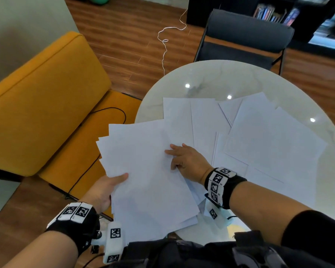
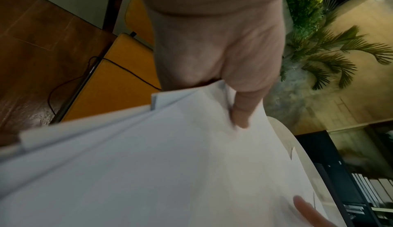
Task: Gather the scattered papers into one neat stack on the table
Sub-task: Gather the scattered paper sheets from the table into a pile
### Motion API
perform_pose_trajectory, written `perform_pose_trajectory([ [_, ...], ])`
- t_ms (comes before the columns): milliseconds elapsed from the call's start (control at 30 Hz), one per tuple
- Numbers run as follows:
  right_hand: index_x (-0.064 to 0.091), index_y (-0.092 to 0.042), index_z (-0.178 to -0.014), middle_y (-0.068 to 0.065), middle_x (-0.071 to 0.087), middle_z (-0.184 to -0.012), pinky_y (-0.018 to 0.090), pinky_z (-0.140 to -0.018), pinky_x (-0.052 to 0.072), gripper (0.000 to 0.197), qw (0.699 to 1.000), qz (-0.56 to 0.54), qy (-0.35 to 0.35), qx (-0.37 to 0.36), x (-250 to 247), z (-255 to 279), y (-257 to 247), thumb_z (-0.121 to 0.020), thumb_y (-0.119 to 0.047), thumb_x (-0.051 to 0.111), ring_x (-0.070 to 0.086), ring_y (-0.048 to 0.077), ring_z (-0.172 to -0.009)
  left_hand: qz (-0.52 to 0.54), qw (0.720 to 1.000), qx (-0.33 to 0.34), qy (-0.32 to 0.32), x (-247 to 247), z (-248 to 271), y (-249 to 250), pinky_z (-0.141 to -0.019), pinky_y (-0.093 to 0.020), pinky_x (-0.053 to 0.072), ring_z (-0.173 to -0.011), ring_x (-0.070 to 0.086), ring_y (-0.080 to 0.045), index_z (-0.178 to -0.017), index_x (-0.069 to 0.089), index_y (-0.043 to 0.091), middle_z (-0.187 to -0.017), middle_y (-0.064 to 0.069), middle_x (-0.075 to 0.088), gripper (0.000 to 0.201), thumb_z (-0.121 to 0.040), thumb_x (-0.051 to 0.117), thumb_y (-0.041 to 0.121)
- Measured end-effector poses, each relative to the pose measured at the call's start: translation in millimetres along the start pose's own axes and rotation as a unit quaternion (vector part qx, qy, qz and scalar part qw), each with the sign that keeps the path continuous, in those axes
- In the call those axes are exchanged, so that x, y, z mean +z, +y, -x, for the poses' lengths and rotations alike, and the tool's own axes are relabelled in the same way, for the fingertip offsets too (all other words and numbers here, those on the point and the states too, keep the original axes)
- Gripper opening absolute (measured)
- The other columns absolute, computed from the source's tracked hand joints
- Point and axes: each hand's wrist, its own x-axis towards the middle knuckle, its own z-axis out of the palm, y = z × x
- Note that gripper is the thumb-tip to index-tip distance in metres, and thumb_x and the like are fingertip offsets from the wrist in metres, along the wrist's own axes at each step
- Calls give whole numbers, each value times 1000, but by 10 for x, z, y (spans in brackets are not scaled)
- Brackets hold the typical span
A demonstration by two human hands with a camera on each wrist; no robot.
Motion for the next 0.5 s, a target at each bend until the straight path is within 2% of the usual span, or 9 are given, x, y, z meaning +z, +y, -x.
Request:
perform_pose_trajectory([
  [100,76,-18,-92,6,60,-134,48,-111,33,26,999,-12,26,22,38,-50,-39,-82,1,61,49,29,-131,-30,999,19,28,-34,-23,-19,-76,-44,54,-80,77,-26,-91,76,16,-91,-7,80,20,-94,61,3],
  [167,70,-17,-113,4,50,-144,43,-114,31,31,994,-38,45,87,-62,-68,10,-86,-6,60,42,25,-137,-40,997,30,50,-82,-29,5,-72,-39,52,-73,76,-20,-93,71,17,-79,1,79,18,-95,60,4],
  [200,63,-19,-124,2,42,-150,40,-116,27,38,990,-44,32,128,-127,-61,54,-87,-14,63,35,22,-141,-45,997,34,55,-115,-28,16,-71,-39,53,-71,76,-20,-96,69,16,-79,0,79,15,-95,60,5],
  [267,42,-22,-142,-3,23,-159,35,-120,15,68,979,-16,-48,196,-240,-27,163,-82,-38,69,19,17,-147,-49,996,36,70,-186,5,51,-71,-39,53,-77,74,-26,-101,69,11,-91,-6,79,10,-95,62,7],
  [333,25,-23,-150,-5,9,-162,39,-121,6,96,971,35,-112,210,-279,18,254,-73,-56,71,5,15,-149,-46,995,43,82,-275,16,81,-76,-41,53,-93,70,-33,-115,67,6,-106,-12,74,21,-95,62,6],
  [400,16,-23,-153,-7,2,-162,42,-120,1,107,968,63,-128,206,-257,55,305,-69,-64,68,-1,14,-149,-42,995,40,85,-367,24,109,-84,-45,52,-105,67,-38,-125,63,3,-118,-17,70,31,-94,62,5],
  [500,13,-22,-153,-8,1,-162,43,-120,1,108,967,74,-123,210,-240,67,311,-70,-68,64,-1,13,-149,-44,995,33,86,-513,23,139,-86,-47,52,-107,66,-39,-114,68,7,-118,-17,70,22,-92,63,5],
])
